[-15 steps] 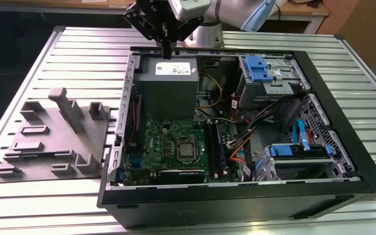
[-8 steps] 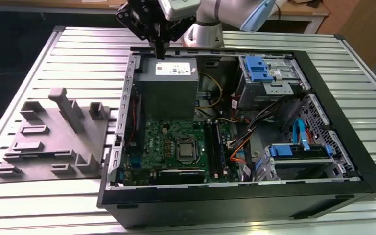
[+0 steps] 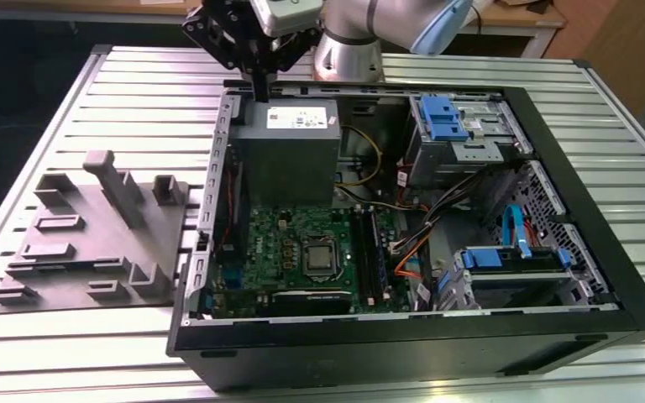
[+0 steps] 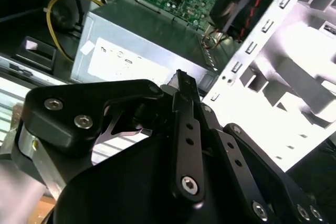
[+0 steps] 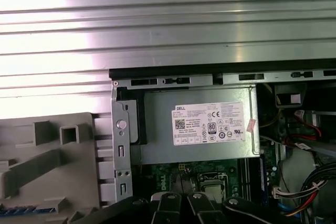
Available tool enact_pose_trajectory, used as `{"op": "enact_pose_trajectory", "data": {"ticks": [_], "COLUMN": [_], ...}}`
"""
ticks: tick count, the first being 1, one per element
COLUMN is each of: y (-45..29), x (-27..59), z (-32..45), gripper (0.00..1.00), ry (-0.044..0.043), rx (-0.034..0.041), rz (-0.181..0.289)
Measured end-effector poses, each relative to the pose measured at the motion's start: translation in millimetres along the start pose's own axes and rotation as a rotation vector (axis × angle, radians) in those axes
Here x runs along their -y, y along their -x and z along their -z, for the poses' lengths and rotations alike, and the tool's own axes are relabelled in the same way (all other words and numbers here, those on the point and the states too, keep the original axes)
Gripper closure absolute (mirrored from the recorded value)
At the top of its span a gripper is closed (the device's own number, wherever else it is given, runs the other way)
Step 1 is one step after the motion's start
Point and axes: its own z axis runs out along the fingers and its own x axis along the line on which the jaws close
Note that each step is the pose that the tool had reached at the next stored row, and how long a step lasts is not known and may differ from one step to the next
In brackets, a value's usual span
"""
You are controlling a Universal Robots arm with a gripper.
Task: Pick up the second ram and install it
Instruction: 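Reach for the second ram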
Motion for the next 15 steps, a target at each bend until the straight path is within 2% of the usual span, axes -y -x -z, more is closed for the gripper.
{"op": "enact_pose_trajectory", "data": {"ticks": [4,6,15], "y": [-6.3,-13.5,-31.1], "x": [0.5,1.0,2.4], "z": [-0.2,-0.4,-1.0], "gripper": [0.90,0.90,0.90], "ry": [-0.0001,-0.0001,0.0000], "rx": [0.0000,0.0000,0.0001], "rz": [0.000,0.000,0.000]}}
